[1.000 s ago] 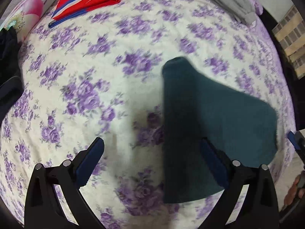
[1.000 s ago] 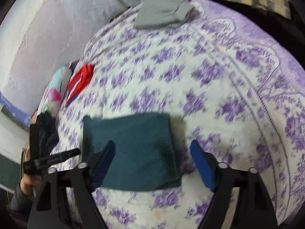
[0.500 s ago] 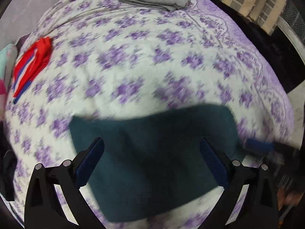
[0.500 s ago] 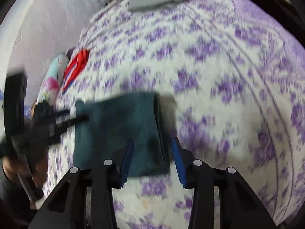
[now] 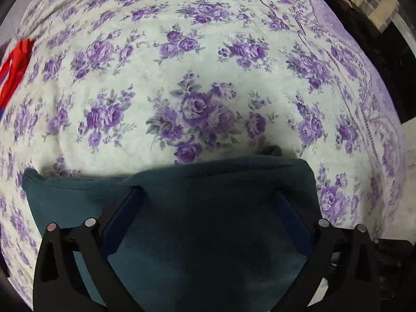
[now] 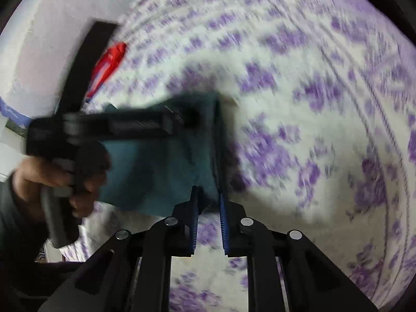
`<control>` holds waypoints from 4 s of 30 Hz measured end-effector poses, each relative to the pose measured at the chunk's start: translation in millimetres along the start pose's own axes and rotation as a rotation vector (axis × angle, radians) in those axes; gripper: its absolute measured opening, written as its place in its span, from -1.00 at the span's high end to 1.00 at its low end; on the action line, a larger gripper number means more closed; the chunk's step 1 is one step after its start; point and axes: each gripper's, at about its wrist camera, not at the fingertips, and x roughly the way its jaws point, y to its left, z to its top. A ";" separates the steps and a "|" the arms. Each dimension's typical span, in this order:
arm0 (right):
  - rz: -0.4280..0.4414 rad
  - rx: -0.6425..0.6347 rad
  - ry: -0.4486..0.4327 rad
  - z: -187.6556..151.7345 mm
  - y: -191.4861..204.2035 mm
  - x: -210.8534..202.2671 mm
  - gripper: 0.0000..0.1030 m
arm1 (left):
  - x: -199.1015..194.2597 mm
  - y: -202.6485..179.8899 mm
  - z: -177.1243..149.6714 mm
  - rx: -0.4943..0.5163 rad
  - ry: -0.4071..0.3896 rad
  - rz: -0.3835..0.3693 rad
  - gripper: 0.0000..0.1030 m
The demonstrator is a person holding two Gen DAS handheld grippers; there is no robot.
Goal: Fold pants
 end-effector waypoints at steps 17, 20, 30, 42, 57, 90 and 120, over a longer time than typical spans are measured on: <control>-0.043 0.012 -0.002 26.1 -2.0 18.4 0.25 | 2.8 8.2 19.6 -0.092 0.032 -0.105 -0.92; -0.024 0.006 -0.007 27.7 0.2 11.4 0.08 | -17.7 7.6 15.0 -0.086 -0.006 -0.120 -0.90; 0.010 0.098 -0.078 30.8 -11.2 -11.6 -0.41 | -52.2 116.9 -65.1 -0.326 -0.044 -0.160 -0.89; 0.039 0.084 -0.047 40.7 15.2 28.2 -0.65 | -32.8 201.5 -121.2 -0.489 0.012 -0.207 -0.89; 0.150 0.020 0.022 24.9 24.6 44.5 0.01 | -34.4 184.5 -109.3 -0.358 0.019 -0.238 -0.18; 0.179 -0.034 0.023 37.4 44.9 29.4 0.49 | -57.9 179.7 -105.1 -0.421 -0.123 -0.440 0.76; -0.204 -0.447 -0.048 164.8 226.7 169.8 -0.73 | -43.9 375.6 -119.9 -0.666 -0.254 0.061 -0.26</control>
